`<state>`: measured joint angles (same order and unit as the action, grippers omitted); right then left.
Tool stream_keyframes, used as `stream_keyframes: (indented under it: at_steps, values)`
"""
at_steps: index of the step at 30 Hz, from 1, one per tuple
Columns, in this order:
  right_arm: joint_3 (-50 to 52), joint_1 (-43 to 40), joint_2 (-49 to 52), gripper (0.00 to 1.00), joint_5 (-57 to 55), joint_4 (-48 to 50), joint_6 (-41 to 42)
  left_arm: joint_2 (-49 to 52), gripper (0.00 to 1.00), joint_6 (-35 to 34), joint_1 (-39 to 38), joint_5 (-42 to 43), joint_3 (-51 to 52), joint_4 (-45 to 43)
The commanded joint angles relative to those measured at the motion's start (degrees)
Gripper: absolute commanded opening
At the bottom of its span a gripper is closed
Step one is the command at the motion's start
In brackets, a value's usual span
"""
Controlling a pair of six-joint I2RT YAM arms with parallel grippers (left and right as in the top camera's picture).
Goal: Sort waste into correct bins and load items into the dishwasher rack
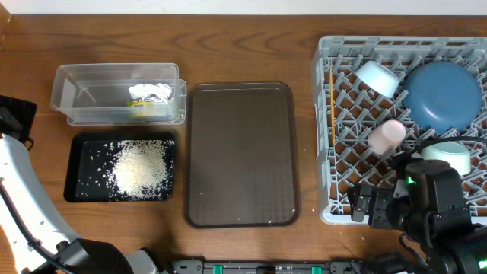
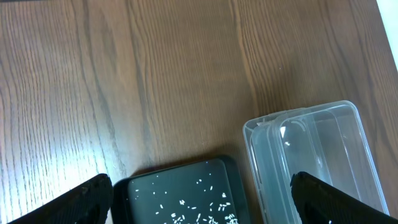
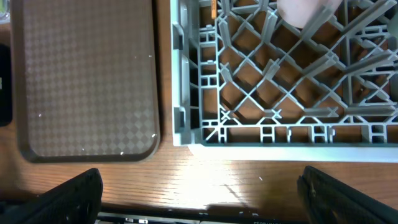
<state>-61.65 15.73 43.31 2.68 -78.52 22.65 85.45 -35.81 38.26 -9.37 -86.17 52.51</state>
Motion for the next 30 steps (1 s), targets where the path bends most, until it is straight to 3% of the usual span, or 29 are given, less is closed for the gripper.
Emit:
stream_keyframes:
  at_steps: [1,11,19,30]
  values:
    - [0.5,0.6,-0.2,0.99,-0.9,-1.6,1.0,0.2,0.94,-0.1,0.2,-0.2,-0.3,0.2]
    - [0.9,0.8,-0.3,0.99,-1.3,-2.6,-0.5,0.2,0.94,-0.1,0.2,-0.2,-0.3,0.2]
    - [11.8,-3.7,-13.6,0.99,1.3,16.4,-9.7,0.2,0.94,-0.1,0.2,-0.2,-0.3,0.2]
    - [35.9,-11.8,-38.8,0.99,2.5,38.3,-10.1,0.2,0.94,-0.1,0.2,-0.2,-0.3,0.2]
